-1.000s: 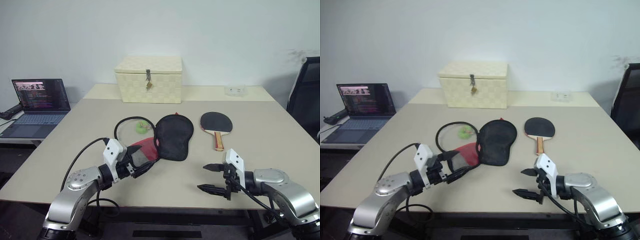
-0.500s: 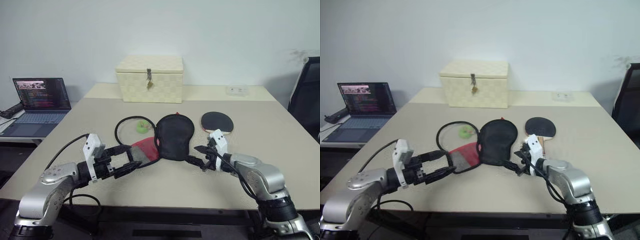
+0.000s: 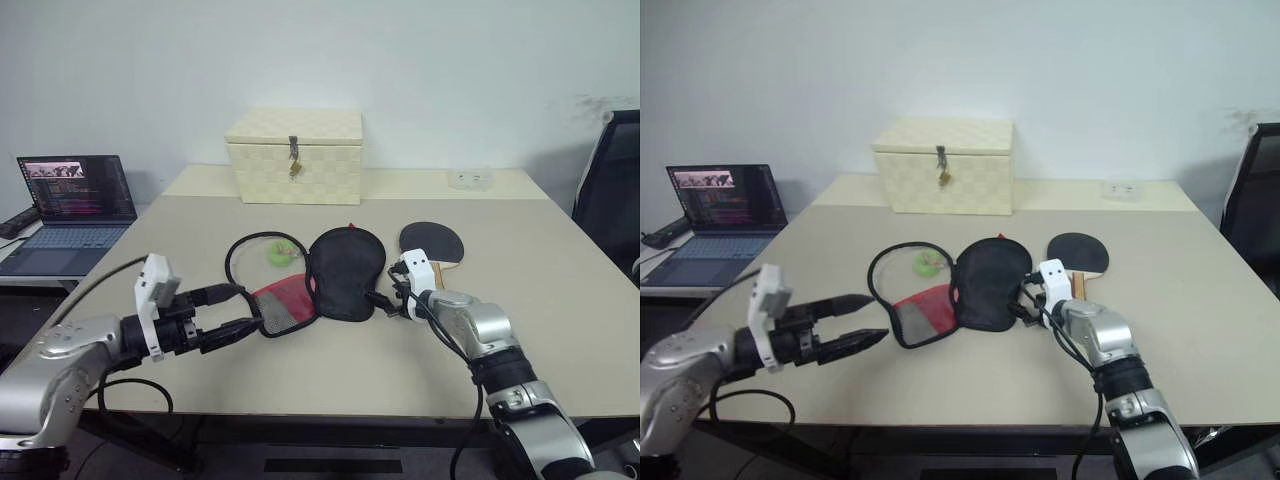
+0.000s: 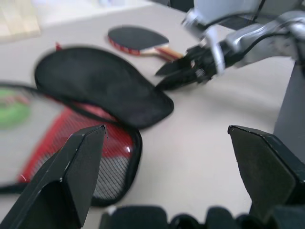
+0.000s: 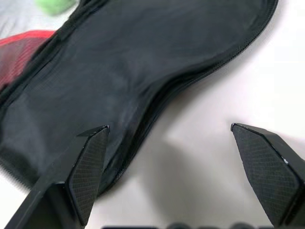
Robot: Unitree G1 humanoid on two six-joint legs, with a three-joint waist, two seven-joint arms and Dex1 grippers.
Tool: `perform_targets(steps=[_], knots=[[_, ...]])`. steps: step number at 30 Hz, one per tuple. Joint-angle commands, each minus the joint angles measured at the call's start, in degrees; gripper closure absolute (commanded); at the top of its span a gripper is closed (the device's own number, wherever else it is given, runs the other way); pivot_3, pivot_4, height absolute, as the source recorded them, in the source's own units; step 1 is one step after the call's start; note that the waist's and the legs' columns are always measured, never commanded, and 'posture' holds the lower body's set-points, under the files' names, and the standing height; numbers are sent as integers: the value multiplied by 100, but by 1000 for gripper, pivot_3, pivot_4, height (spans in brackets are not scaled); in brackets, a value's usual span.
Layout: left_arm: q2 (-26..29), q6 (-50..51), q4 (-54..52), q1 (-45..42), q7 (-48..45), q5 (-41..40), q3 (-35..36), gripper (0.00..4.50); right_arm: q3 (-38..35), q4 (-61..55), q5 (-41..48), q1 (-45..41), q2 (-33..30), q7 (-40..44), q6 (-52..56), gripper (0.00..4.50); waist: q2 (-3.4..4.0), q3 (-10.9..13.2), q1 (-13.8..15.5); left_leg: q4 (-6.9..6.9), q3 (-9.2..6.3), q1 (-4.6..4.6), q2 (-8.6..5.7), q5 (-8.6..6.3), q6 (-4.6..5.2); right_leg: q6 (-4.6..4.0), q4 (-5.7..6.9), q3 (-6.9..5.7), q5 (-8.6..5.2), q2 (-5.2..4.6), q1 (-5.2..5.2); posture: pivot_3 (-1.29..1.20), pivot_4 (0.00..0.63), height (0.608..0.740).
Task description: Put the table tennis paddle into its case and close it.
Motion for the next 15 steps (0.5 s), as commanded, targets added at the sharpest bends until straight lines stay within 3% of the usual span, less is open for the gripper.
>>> perform_targets(steps=[1,11,15], knots=[[168,34,-314,-116,-9,-224,288,0,-75,470,-163,-365,113,-14,-435,18,0,0,-10,0,0,0,0,0,0,0,0,1,0,0,0,0,150,740],[188,-119,-329,94,-81,-202,453,0,-339,1429,46,-1036,845,176,-393,18,1,0,-129,-1,1,3,6,0,0,-4,5,0,3,4,-2,0,150,740],[171,-188,-303,119,-86,-167,433,0,-552,1590,131,-1163,1016,129,-361,941,1,1,-128,-2,-1,2,7,0,0,-4,5,0,3,4,-4,0,150,740]])
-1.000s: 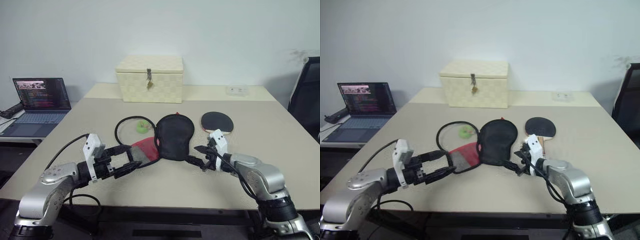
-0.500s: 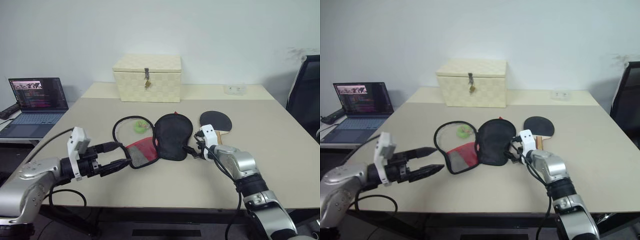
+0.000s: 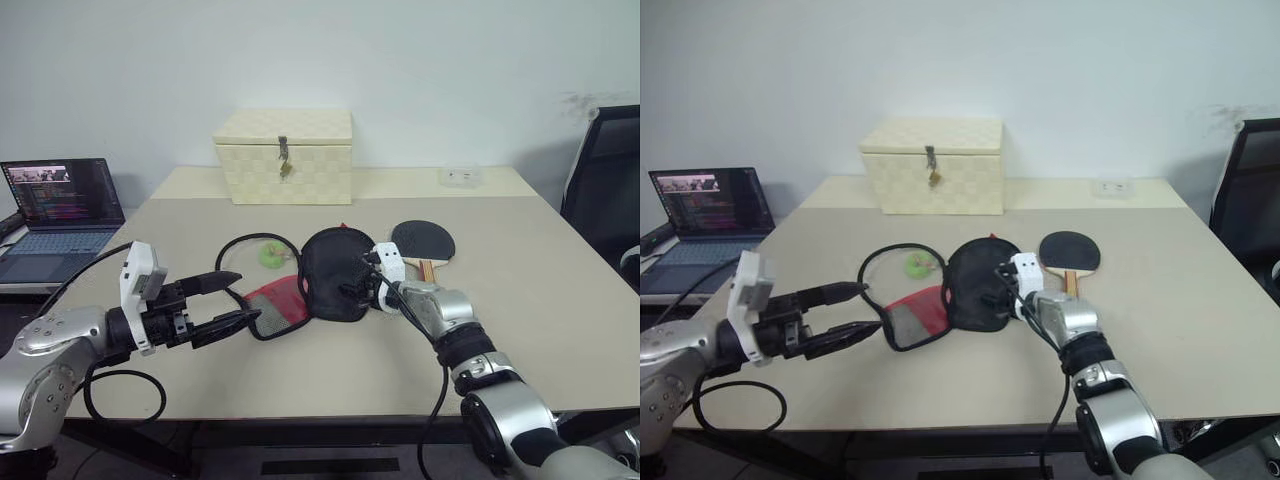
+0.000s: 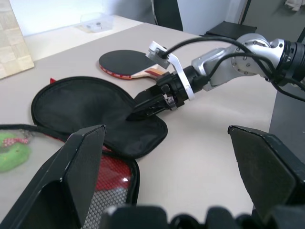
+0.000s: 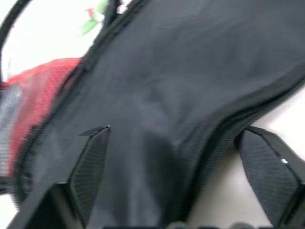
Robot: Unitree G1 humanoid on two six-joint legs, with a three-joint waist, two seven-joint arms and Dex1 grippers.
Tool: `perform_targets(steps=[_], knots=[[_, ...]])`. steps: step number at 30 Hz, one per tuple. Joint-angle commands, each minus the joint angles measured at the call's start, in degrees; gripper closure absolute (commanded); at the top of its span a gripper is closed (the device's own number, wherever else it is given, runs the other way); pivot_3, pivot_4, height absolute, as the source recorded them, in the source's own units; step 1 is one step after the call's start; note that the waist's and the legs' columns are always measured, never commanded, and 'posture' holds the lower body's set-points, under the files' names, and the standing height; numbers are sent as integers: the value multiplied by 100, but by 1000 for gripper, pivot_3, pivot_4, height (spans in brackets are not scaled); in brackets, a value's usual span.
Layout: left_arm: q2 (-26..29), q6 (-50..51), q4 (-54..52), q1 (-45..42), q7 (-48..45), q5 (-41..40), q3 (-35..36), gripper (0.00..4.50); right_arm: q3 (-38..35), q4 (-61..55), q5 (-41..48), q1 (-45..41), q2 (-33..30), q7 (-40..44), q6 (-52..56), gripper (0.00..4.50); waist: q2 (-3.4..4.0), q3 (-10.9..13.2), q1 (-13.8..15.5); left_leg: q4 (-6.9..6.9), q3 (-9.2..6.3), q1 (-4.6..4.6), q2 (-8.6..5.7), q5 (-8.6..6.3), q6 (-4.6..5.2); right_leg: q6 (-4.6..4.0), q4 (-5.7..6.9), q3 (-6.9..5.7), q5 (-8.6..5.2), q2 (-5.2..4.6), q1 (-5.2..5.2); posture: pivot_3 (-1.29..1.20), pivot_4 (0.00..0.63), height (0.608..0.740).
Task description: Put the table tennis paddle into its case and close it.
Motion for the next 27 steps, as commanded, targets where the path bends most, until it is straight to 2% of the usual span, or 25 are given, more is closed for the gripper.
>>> perform_targets(steps=[1,10,18,27], knots=[[79,-168,-99,-13,-24,14,183,0,-269,72,201,-248,136,-10,21,1293,0,0,2,0,0,0,0,0,0,0,0,0,0,0,0,0,150,740],[63,-175,-146,-140,95,22,52,0,-1202,463,800,-592,382,-518,356,4481,1,1,6,-1,0,-1,-1,0,0,0,0,0,0,0,0,0,150,740],[103,-99,-121,-417,145,10,-105,0,-1737,591,942,-738,372,-1161,-11,4481,1,1,7,-1,2,-3,-3,0,0,0,-1,0,0,-1,0,0,150,740],[143,37,-66,-778,157,24,-296,0,-1771,347,875,-593,279,-1328,-257,4481,2,1,6,-2,17,-4,-3,0,0,0,-1,0,0,0,-1,0,150,740]])
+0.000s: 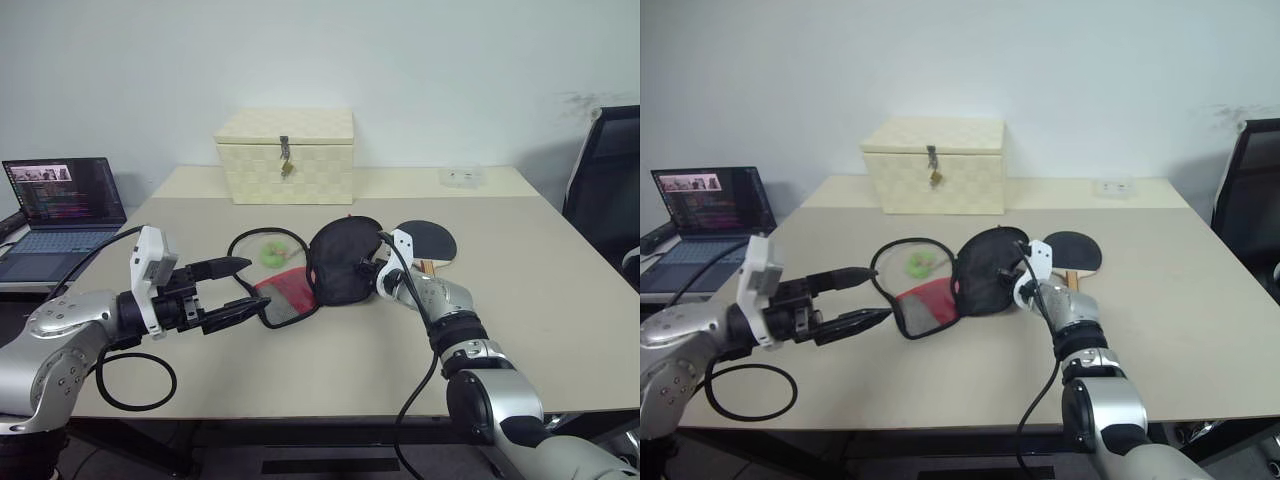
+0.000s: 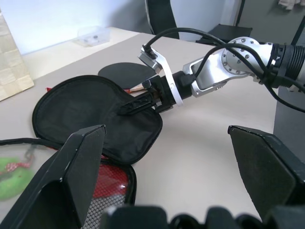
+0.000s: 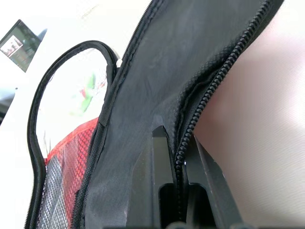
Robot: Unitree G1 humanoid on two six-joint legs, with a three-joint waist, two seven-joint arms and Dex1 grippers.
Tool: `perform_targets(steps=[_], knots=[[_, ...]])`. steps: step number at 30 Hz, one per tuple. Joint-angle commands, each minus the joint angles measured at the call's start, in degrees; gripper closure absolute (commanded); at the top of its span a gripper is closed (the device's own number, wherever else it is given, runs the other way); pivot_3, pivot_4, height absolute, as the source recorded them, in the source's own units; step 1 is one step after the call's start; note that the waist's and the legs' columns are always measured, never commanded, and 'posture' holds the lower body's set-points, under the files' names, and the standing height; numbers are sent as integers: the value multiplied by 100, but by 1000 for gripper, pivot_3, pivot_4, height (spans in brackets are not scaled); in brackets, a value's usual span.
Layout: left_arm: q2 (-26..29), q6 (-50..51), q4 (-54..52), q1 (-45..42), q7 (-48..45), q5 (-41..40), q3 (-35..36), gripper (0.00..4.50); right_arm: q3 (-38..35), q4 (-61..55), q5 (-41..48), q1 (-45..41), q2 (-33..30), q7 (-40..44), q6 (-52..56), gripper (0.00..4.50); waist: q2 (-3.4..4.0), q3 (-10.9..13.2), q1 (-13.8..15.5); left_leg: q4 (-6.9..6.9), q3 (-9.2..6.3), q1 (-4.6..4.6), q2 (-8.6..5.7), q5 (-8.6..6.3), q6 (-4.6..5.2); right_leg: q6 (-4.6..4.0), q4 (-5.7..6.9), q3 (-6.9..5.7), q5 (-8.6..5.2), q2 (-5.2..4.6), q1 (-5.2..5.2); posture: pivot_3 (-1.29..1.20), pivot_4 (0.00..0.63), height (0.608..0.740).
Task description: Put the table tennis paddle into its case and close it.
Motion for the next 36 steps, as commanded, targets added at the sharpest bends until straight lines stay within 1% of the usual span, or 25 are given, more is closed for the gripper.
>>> perform_targets(steps=[1,5,9,11,12,13,14,17,21,23,24,27,31,36], knots=[[119,19,-73,-168,42,2,28,0,-78,-331,96,-33,-43,-60,-154,4481,0,0,0,-1,1,0,0,0,0,0,0,0,0,0,0,0,150,740],[121,36,-6,-303,53,28,-73,0,-65,-385,93,2,-80,-73,-191,4481,0,0,0,-1,0,-1,0,0,0,0,0,0,0,0,0,0,150,740],[107,19,63,-387,46,66,-152,0,138,-503,11,67,-92,137,-111,4481,0,0,0,-1,1,0,-1,0,0,0,0,0,0,0,0,0,150,740],[101,-4,87,-399,36,83,-177,0,185,-480,-67,69,-106,88,-192,4481,0,0,0,-2,1,0,0,0,0,0,0,0,0,0,0,0,150,740],[98,-12,95,-401,31,90,-184,0,202,-468,-89,66,-114,74,-215,4048,0,0,0,-2,1,0,0,0,0,0,0,0,0,0,-1,0,150,740],[92,-26,105,-399,20,102,-191,0,215,-448,-103,58,-123,60,-226,3879,0,0,0,-2,1,0,0,0,0,0,0,0,0,0,-1,0,150,740],[87,-40,111,-393,9,115,-192,0,258,-443,-137,58,-137,83,-238,3585,0,0,0,-2,1,0,0,0,0,0,0,0,0,0,-1,0,150,740],[71,-63,123,-371,-26,134,-188,0,451,-547,-269,111,-195,167,-250,2516,0,0,0,-2,1,0,0,0,0,0,0,0,0,0,-1,0,150,740],[46,-86,78,-292,-55,136,-153,0,1146,-1382,-806,400,-602,405,-168,1105,0,0,1,-3,0,-1,-1,0,0,0,-2,0,0,0,-1,0,150,740],[30,-91,66,-270,-51,131,-145,0,1268,-1848,-910,560,-855,435,-12,440,1,0,3,-2,-2,-5,-1,0,0,0,-3,0,0,-1,-3,0,150,740],[24,-98,63,-258,-51,132,-145,0,1272,-2013,-918,625,-950,424,78,28,1,0,6,-2,-4,-6,-2,0,0,1,-3,0,0,-1,-3,0,150,740],[12,-122,79,-239,-62,139,-155,0,1099,-2380,-855,782,-1204,350,326,28,0,0,8,-2,-7,-5,0,0,0,1,-3,0,0,-2,-2,0,150,740],[-1,-175,182,-303,-116,183,-217,0,905,-2568,-804,908,-1365,256,511,28,0,0,1,-2,-2,-4,0,0,0,0,-1,1,0,-1,-2,0,150,740],[-47,-296,374,-441,-223,283,-351,0,722,-2734,-512,962,-1136,272,875,28,0,0,-4,-2,6,-3,2,0,0,0,-1,4,0,0,-3,0,150,740]])
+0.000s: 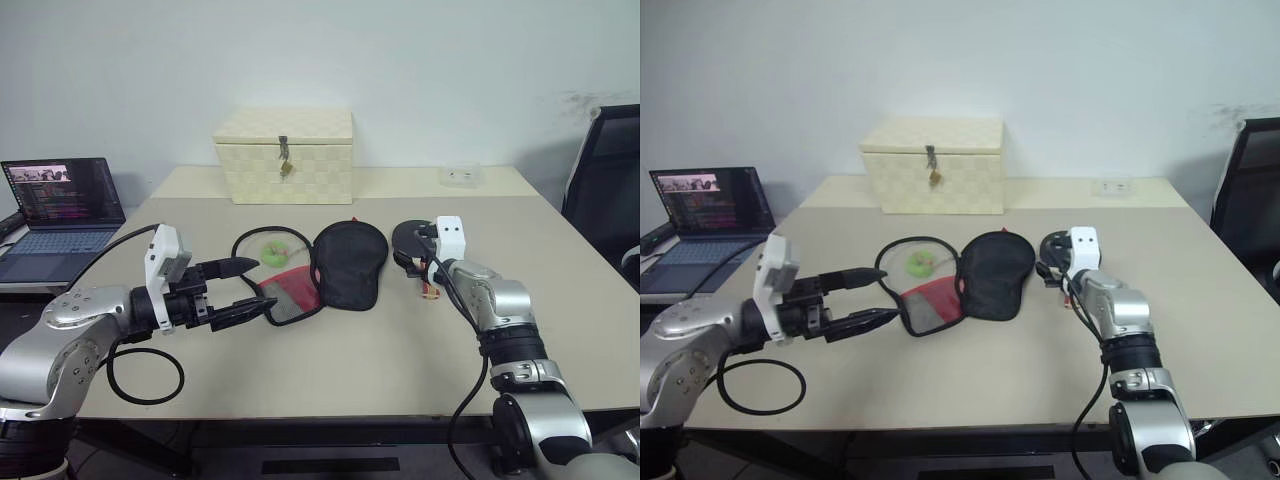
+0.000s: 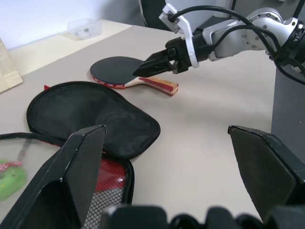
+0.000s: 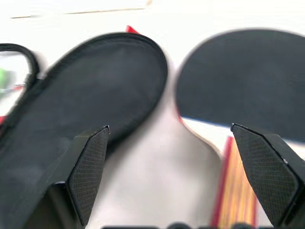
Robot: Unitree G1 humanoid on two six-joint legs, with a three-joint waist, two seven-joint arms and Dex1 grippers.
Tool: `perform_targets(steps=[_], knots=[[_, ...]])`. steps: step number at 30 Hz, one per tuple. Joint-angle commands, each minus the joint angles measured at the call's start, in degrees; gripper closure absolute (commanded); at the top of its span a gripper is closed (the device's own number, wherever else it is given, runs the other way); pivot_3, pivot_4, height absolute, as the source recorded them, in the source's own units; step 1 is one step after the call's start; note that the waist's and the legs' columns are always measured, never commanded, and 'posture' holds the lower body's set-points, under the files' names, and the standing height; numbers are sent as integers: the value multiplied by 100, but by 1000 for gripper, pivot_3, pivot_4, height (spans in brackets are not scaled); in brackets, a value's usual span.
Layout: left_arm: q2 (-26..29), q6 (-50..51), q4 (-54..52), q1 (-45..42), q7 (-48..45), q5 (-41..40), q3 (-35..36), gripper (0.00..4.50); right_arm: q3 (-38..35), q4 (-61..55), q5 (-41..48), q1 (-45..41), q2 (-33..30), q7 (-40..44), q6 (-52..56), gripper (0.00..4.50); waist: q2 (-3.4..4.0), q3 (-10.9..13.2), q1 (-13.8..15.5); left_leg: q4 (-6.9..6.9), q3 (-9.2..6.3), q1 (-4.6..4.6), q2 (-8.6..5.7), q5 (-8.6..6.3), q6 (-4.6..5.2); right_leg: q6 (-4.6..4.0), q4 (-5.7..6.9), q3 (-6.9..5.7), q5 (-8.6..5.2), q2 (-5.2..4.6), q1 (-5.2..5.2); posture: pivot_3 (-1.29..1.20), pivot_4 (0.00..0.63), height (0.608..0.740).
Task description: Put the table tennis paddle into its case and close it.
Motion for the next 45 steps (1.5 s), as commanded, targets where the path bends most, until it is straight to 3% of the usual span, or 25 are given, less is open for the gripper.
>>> perform_targets(steps=[1,18,28,32,39,45], knots=[[-4,-173,31,-174,-89,52,-1,0,-90,-462,305,-44,204,43,236,28,0,0,-6,0,1,0,0,0,0,0,0,0,0,0,0,0,150,740],[-71,-379,171,-132,-213,191,-39,0,32,560,-451,-43,-48,-662,-290,28,0,0,-1,0,14,-1,-2,0,0,1,0,3,0,-1,-1,0,150,740],[-132,-378,188,-247,-154,252,-102,0,133,2551,-779,-814,-4,-647,-1244,28,-2,-1,-14,3,25,4,-1,0,0,2,4,4,1,2,0,0,150,740],[-139,-379,170,-234,-135,268,-94,0,21,3160,-824,-1007,-68,-762,-1475,906,-3,-2,-17,7,31,11,0,0,0,7,6,4,5,3,4,0,150,740],[-131,-363,95,-145,-89,261,-29,0,-361,3308,-675,-1060,-144,-1332,-1754,3325,-5,-3,-4,11,33,15,-1,1,0,10,5,6,7,3,10,0,150,740],[-87,-326,60,-74,-55,216,76,0,-254,1937,-604,-943,-67,-1285,-1345,3356,0,0,7,9,28,1,-4,1,1,10,3,8,8,1,0,0,150,740]])
